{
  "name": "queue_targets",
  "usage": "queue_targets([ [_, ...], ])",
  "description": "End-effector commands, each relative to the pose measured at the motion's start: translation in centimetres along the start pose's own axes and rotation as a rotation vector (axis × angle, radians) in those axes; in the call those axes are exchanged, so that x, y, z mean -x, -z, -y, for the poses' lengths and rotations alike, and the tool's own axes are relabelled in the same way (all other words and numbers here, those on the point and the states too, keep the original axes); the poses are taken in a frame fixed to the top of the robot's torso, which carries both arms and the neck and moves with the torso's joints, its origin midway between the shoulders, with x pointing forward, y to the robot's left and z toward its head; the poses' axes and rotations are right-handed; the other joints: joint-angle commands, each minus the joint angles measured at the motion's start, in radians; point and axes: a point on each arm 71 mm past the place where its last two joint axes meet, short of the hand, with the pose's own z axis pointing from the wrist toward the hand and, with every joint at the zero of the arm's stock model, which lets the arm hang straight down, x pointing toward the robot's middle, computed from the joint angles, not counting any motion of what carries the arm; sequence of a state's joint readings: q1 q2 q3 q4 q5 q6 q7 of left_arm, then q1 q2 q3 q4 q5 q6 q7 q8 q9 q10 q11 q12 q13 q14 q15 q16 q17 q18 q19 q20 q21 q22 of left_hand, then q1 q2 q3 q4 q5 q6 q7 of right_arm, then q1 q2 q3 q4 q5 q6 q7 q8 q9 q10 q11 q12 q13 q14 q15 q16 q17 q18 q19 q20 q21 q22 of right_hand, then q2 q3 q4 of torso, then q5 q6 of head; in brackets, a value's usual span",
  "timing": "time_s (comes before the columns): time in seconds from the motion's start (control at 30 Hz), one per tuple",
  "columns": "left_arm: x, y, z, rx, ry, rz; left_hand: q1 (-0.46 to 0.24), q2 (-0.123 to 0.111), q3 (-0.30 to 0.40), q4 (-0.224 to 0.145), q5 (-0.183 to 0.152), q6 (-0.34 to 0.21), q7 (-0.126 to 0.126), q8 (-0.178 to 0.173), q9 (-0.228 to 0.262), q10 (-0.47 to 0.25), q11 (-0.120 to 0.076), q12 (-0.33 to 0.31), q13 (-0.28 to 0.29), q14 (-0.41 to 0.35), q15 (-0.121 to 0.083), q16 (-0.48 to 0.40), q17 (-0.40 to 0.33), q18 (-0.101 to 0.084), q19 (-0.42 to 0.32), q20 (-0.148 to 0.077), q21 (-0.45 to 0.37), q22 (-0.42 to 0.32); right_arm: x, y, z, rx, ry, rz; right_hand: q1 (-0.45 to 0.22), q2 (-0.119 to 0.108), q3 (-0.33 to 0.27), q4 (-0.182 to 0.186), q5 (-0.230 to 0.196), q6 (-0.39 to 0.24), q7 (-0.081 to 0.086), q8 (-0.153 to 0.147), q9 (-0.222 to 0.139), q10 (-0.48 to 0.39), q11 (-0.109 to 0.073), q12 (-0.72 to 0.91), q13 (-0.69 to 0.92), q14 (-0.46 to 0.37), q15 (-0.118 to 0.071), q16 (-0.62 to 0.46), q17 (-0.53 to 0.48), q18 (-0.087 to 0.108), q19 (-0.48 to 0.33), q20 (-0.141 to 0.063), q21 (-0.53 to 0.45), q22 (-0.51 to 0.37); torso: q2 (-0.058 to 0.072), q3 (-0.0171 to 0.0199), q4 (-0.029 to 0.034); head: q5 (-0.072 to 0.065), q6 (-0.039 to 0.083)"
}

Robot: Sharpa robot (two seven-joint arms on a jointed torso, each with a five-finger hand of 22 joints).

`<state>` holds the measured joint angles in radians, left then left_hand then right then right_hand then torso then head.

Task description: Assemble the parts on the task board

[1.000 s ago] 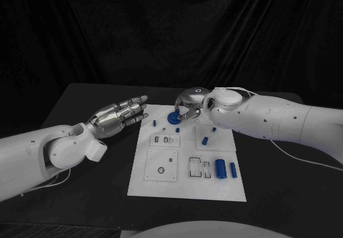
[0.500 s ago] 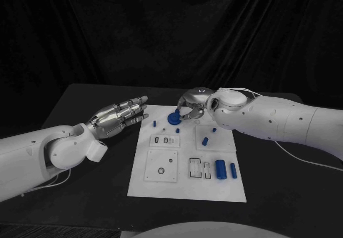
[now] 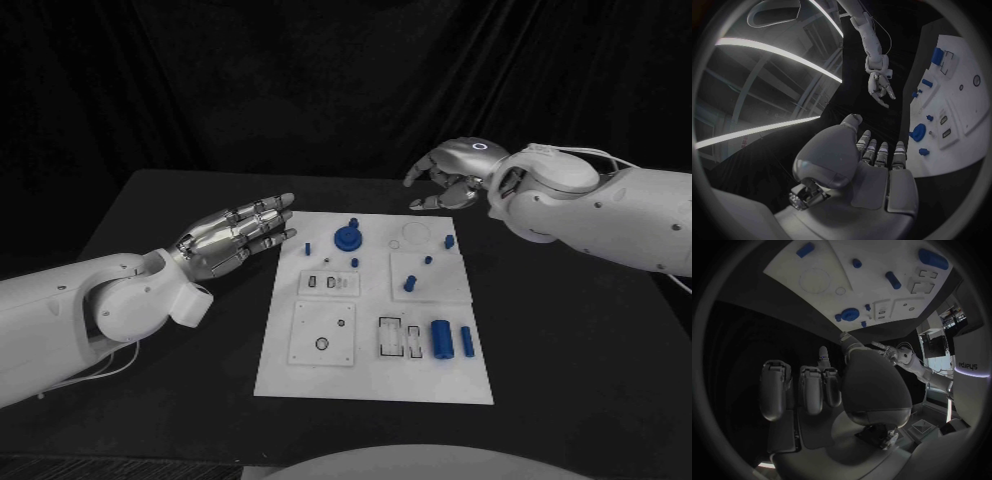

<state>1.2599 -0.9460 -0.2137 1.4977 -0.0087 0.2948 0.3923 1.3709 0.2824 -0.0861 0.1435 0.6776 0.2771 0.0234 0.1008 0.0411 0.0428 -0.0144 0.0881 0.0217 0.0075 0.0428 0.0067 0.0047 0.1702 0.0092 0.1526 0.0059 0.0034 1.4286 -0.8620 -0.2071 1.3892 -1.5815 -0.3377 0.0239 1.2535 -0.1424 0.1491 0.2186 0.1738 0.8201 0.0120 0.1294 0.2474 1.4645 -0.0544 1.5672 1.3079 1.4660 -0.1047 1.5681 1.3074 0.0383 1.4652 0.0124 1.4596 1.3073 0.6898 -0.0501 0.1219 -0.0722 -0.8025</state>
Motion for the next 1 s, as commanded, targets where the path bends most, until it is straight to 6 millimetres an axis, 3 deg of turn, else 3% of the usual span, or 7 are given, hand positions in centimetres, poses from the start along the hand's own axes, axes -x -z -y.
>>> queue_targets([
  [0.03, -0.2, -0.1, 0.1, -0.011, 0.005, -0.011, -0.008, -0.001, 0.005, -0.001, 0.005, 0.001, 0.006, 0.003, 0.001, 0.001, 0.008, 0.004, 0.001, 0.003, 0.005, 0.004, 0.001, 0.009, 0.001, 0.009, 0.000, 0.001, 0.6, 1.3, 0.6, 0.007, 0.001, 0.057, 0.020, -0.008, -0.008, 0.035, -0.009, 0.007, -0.004, -0.011, -0.019, 0.106, -0.013, 0.004, 0.263, 0.105, -0.012, 0.003, 0.263, -0.015, 0.053, -0.013, 0.028, 0.224, -0.003, -0.0038, -0.0001, -0.007, -0.006],
  [0.17, -0.2, -0.2, 0.1, -0.010, 0.005, -0.013, -0.008, -0.001, 0.005, -0.001, 0.005, 0.001, 0.006, 0.003, 0.001, 0.001, 0.008, 0.004, 0.001, 0.003, 0.005, 0.004, 0.001, 0.009, 0.001, 0.009, 0.000, 0.001, -0.2, 3.1, 2.1, -0.028, -0.002, 0.044, 0.034, -0.019, -0.019, 0.070, -0.014, 0.019, -0.014, -0.017, -0.035, 0.106, -0.019, 0.004, 0.263, 0.105, -0.019, 0.003, 0.263, -0.017, 0.060, -0.019, 0.038, 0.230, -0.004, -0.0036, -0.0018, -0.009, -0.002],
  [0.3, -0.3, -0.3, 0.0, -0.011, 0.006, -0.016, -0.008, -0.002, 0.005, -0.001, 0.005, 0.001, 0.006, 0.003, 0.001, 0.001, 0.009, 0.004, 0.001, 0.003, 0.005, 0.004, 0.001, 0.009, 0.001, 0.009, 0.000, 0.001, -1.4, 4.2, 3.2, -0.061, -0.005, 0.027, 0.031, -0.023, -0.023, 0.073, -0.017, 0.019, -0.012, -0.019, -0.039, 0.106, -0.019, 0.004, 0.263, 0.105, -0.019, 0.003, 0.263, -0.018, 0.061, -0.020, 0.039, 0.231, -0.003, -0.0028, -0.0003, -0.011, 0.000],
  [0.4, -0.4, -0.4, 0.0, -0.009, 0.008, -0.021, -0.008, -0.002, 0.006, -0.002, 0.005, 0.001, 0.006, 0.003, 0.001, 0.001, 0.009, 0.004, 0.001, 0.002, 0.005, 0.004, 0.001, 0.009, 0.002, 0.009, 0.000, 0.001, -2.3, 4.9, 3.9, -0.082, -0.007, 0.014, 0.028, -0.027, -0.027, 0.074, -0.018, 0.017, -0.010, -0.022, -0.042, 0.106, -0.019, 0.004, 0.263, 0.105, -0.019, 0.003, 0.263, -0.017, 0.059, -0.020, 0.036, 0.230, -0.002, -0.0008, -0.0041, -0.008, -0.002],
  [0.6, -0.5, -0.6, -0.1, -0.010, 0.011, -0.030, -0.008, -0.003, 0.006, -0.002, 0.005, -0.001, 0.006, 0.003, 0.001, 0.001, 0.009, 0.004, 0.001, 0.002, 0.005, 0.004, 0.001, 0.009, 0.001, 0.009, -0.001, 0.001, -3.8, 5.7, 4.9, -0.111, -0.009, -0.009, 0.026, -0.030, -0.031, 0.074, -0.017, 0.008, 0.001, -0.031, -0.051, 0.106, -0.012, 0.004, 0.263, 0.105, -0.016, 0.003, 0.263, -0.014, 0.053, -0.019, 0.026, 0.226, -0.002, -0.0006, -0.0003, -0.015, -0.006],
  [0.8, -0.6, -0.6, -0.1, -0.012, 0.013, -0.032, -0.008, -0.003, 0.006, -0.003, 0.006, -0.001, 0.006, 0.003, 0.001, 0.001, 0.009, 0.003, 0.001, 0.002, 0.005, 0.004, 0.001, 0.009, 0.001, 0.009, -0.001, 0.001, -4.7, 5.9, 5.5, -0.135, -0.010, -0.034, 0.021, -0.028, -0.033, 0.074, -0.016, 0.003, 0.008, -0.040, -0.064, 0.106, -0.003, 0.004, 0.263, 0.105, -0.007, 0.003, 0.263, 0.001, 0.017, -0.011, -0.031, 0.203, -0.002, -0.0013, 0.0005, -0.015, -0.008],
  [1.0, -0.6, -0.6, -0.1, -0.012, 0.014, -0.034, -0.008, -0.003, 0.006, -0.003, 0.006, -0.001, 0.006, 0.003, 0.001, 0.001, 0.009, 0.003, 0.001, 0.002, 0.005, 0.004, 0.001, 0.009, 0.001, 0.009, -0.001, 0.001, -5.8, 6.0, 5.7, -0.149, -0.012, -0.055, 0.024, -0.027, -0.032, 0.073, -0.013, 0.022, 0.015, -0.033, -0.066, 0.106, 0.004, 0.004, 0.263, 0.105, -0.003, 0.003, 0.263, 0.003, 0.011, -0.006, -0.043, 0.200, -0.002, -0.0018, -0.0005, -0.016, -0.008],
])
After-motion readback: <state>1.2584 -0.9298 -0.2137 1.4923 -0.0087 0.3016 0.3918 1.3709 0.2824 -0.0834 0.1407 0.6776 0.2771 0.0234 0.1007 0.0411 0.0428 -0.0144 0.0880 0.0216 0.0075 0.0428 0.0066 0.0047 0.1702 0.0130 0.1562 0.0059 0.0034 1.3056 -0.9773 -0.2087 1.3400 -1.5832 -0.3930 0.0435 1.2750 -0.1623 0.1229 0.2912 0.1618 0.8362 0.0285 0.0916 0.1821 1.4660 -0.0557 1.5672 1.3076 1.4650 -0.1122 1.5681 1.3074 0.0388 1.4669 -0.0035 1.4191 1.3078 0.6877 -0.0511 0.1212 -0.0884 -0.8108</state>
